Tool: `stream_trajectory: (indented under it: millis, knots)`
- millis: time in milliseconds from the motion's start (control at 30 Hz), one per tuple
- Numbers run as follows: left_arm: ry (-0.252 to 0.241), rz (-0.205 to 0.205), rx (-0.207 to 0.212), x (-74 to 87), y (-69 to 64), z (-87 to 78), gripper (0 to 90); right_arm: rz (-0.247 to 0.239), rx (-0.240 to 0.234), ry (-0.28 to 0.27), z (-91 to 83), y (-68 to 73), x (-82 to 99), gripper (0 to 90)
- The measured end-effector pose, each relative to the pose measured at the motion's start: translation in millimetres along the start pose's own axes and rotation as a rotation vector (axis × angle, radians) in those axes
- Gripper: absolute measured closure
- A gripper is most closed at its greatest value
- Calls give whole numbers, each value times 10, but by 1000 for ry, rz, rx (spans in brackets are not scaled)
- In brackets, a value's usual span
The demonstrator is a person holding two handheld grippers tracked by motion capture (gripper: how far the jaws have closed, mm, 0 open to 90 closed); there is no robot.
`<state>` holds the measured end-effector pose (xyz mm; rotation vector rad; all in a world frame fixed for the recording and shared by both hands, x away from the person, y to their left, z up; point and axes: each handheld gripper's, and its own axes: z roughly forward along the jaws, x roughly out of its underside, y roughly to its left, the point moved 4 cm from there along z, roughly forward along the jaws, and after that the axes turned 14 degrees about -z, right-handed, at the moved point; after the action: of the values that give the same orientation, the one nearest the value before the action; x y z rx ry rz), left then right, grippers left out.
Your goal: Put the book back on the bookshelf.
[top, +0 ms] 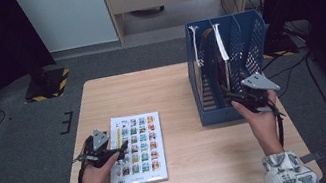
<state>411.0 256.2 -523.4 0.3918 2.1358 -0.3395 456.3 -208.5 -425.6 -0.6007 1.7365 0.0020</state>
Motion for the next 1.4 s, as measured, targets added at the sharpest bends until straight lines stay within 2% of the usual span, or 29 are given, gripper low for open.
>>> stream_trajectory:
  millis: [333, 500, 600, 867, 1133, 1400]
  knots:
    - [3, 1, 2, 3, -3, 1, 83, -11, -24, -16, -92, 101, -20, 266]
    - [5, 2, 4, 6, -6, 7, 83, -26, -55, -13, -135, 194, -5, 263]
    - [4, 0, 6, 5, -1, 9, 83, -27, -86, -1, -144, 292, 13, 210]
    - [1, -2, 14, 3, -7, 10, 81, -41, -164, 12, -123, 565, 10, 153]
    - [-1, -3, 14, 2, -8, 7, 81, -77, -251, 22, -95, 840, 2, 152]
    - [1, -3, 14, 3, -7, 11, 81, -138, -351, 25, -49, 1169, -17, 168]
